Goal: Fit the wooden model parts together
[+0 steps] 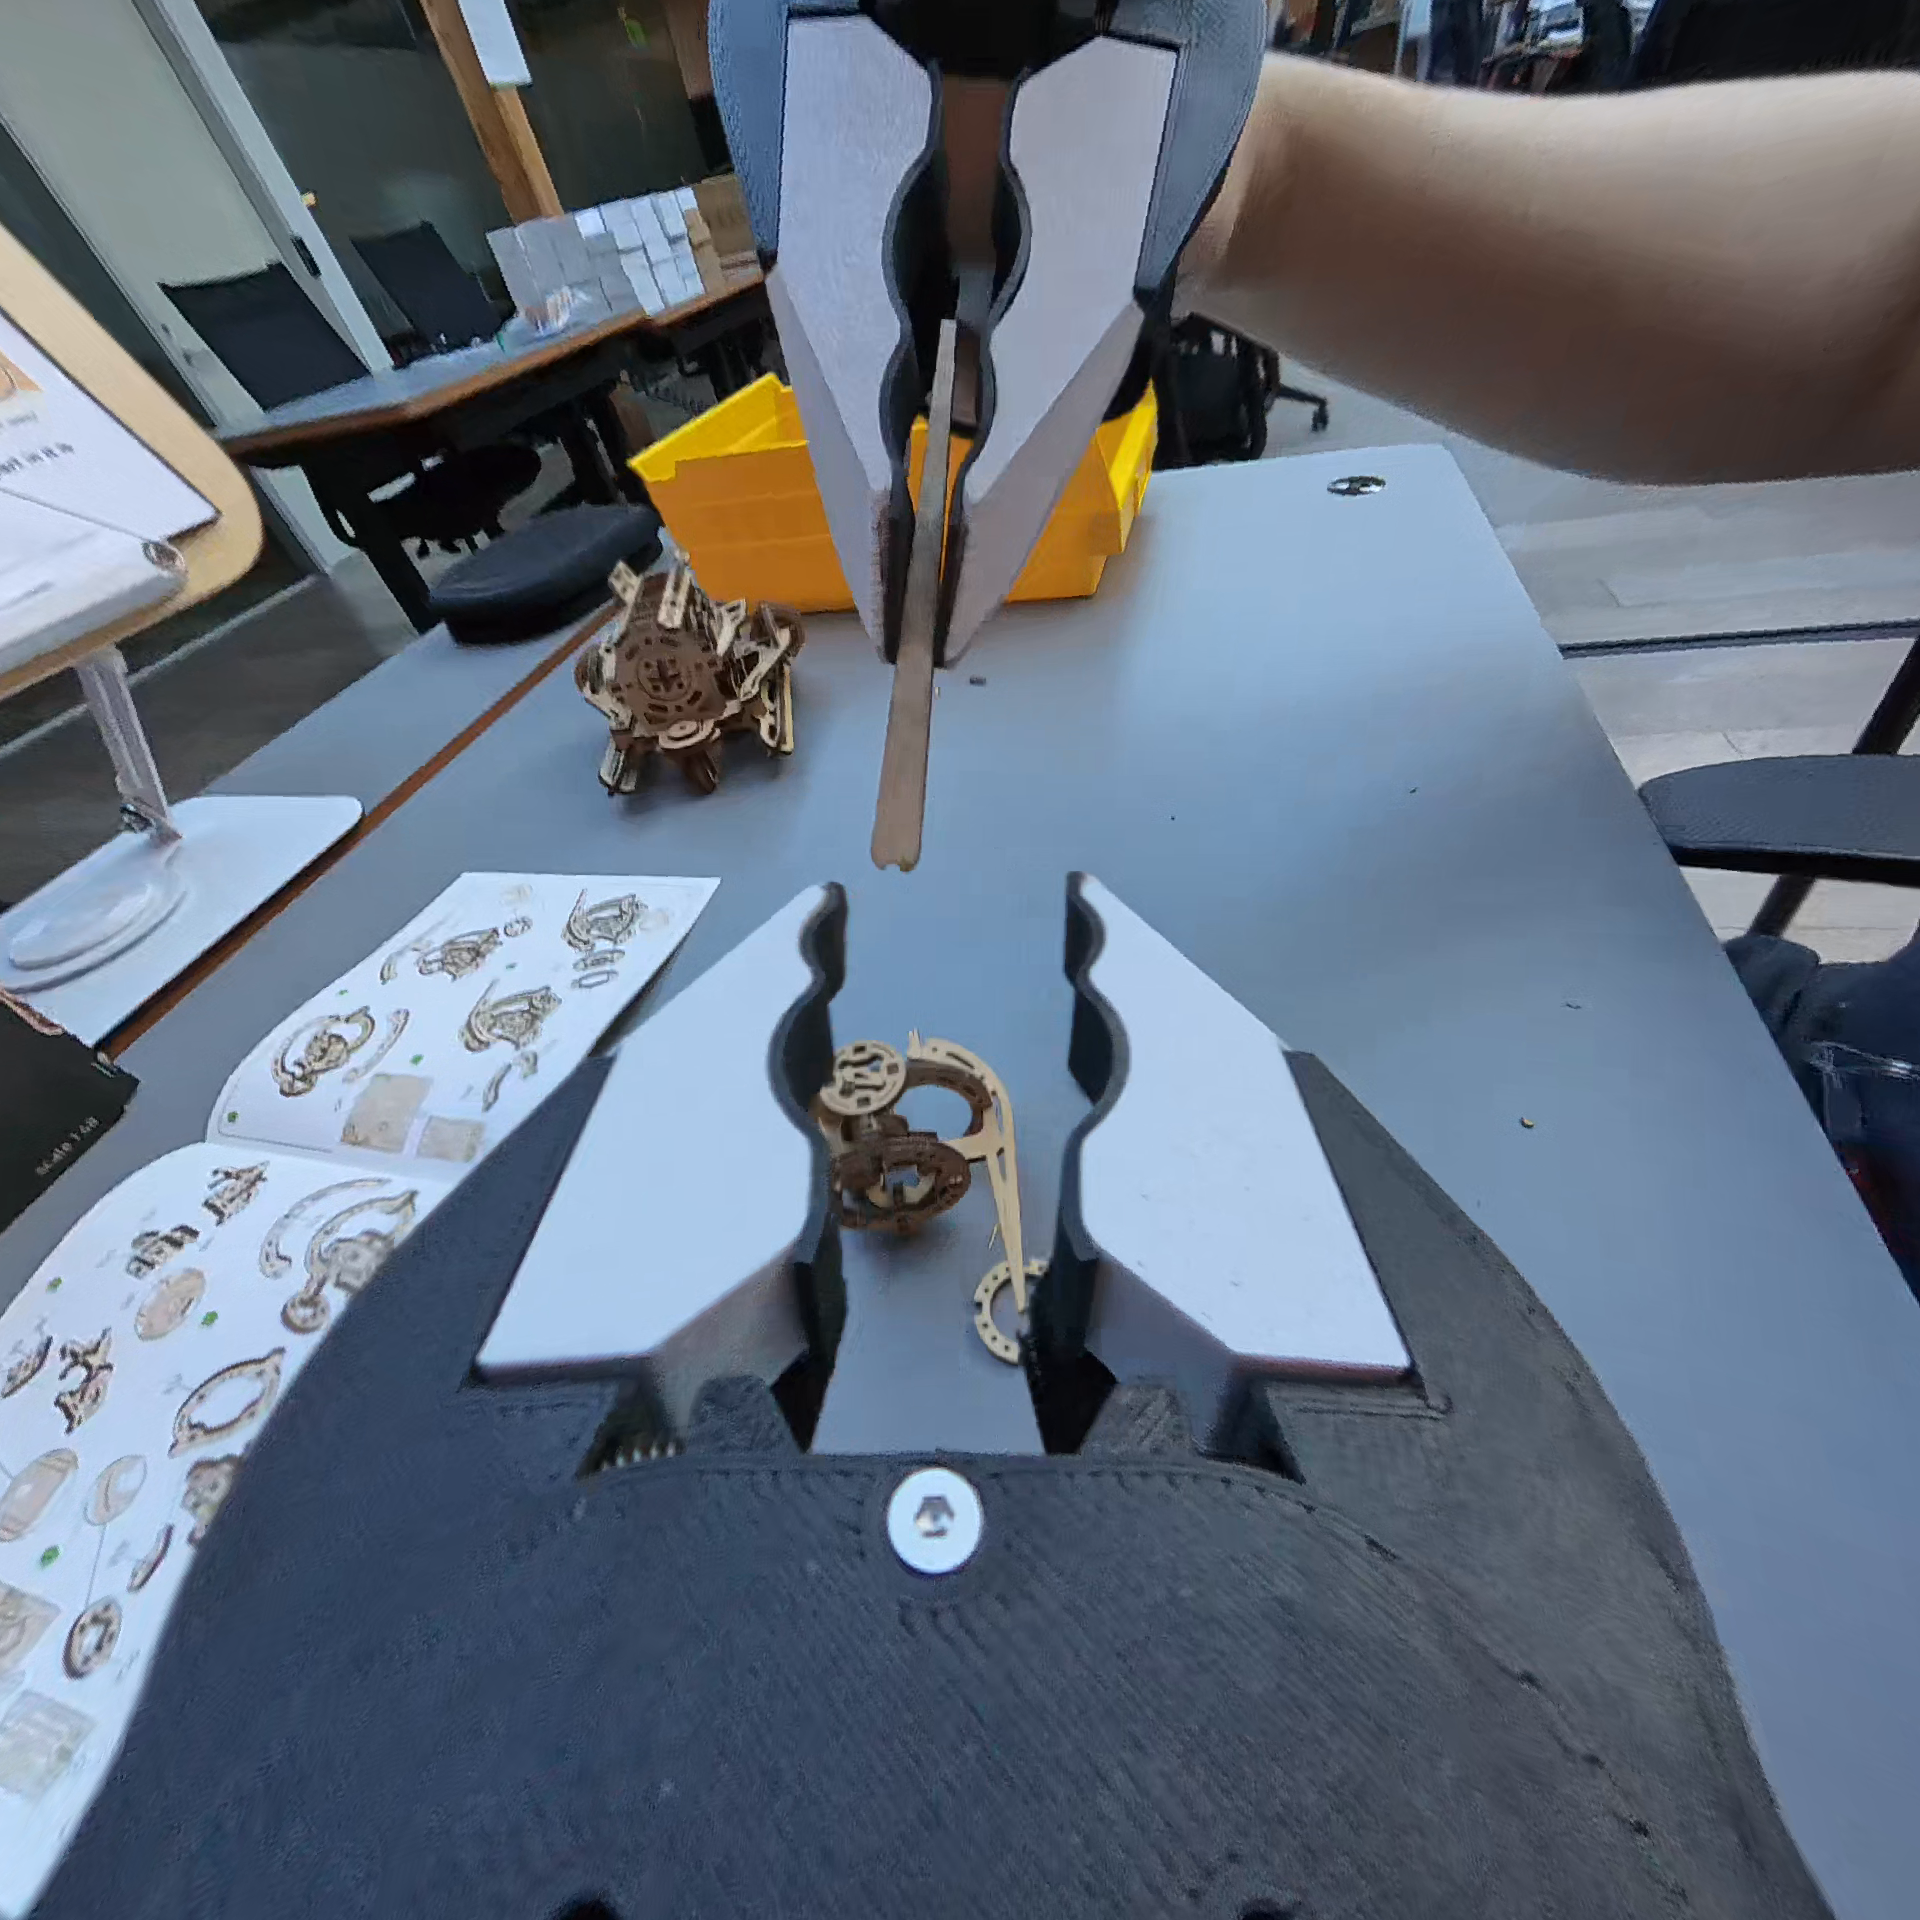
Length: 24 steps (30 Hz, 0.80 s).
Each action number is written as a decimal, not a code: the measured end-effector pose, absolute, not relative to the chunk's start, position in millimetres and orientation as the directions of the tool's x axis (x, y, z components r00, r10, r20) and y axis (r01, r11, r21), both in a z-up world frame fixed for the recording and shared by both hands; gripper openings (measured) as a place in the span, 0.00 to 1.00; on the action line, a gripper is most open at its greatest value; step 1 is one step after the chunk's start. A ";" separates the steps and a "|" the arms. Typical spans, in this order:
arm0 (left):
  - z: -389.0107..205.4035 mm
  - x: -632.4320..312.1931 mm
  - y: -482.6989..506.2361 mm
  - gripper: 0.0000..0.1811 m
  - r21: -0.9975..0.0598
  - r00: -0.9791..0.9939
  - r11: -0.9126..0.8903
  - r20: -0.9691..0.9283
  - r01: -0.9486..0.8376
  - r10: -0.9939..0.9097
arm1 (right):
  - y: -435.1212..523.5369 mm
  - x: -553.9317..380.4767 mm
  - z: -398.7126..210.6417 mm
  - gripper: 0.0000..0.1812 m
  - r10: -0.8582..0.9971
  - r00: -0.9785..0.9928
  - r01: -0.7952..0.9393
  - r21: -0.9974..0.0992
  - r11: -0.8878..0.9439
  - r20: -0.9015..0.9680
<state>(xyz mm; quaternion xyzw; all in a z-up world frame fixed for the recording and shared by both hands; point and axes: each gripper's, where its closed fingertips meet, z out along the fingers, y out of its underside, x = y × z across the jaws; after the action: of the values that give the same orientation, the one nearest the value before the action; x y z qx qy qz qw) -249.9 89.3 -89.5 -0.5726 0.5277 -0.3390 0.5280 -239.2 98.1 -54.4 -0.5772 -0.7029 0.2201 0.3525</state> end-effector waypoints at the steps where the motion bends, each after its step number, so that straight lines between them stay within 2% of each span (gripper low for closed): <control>1: -94.2 -253.4 93.1 0.30 -0.959 0.214 0.090 -0.150 -0.268 -0.965 | 104.8 -234.8 -59.9 0.02 0.969 -0.068 0.687 -0.693 0.217 0.237; 3: -105.7 -259.2 99.2 0.38 -0.949 0.211 0.059 -0.129 -0.309 -0.969 | 111.6 -228.0 -74.6 0.02 0.977 -0.053 0.737 -0.652 0.177 0.205; 9: -146.1 -261.2 109.7 0.44 -0.879 0.224 0.033 -0.158 -0.476 -0.962 | 114.0 -230.8 -109.5 0.02 0.987 -0.073 0.823 -0.550 0.142 0.144; 13: -163.2 -258.2 115.1 0.43 -0.847 0.246 0.007 -0.162 -0.531 -0.956 | 117.8 -234.1 -123.4 0.02 0.985 -0.120 0.866 -0.472 0.166 0.125; 24: -179.0 -248.3 117.2 0.34 -0.812 0.245 0.033 -0.214 -0.582 -0.946 | 122.5 -243.7 -137.5 0.02 0.988 -0.116 0.880 -0.451 0.150 0.102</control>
<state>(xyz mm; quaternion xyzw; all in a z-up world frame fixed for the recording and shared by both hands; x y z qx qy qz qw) -248.3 117.2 -179.0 -0.6623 0.5768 -0.2118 0.4288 -243.7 122.5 -137.5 -0.6365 -0.7337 0.1410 0.1917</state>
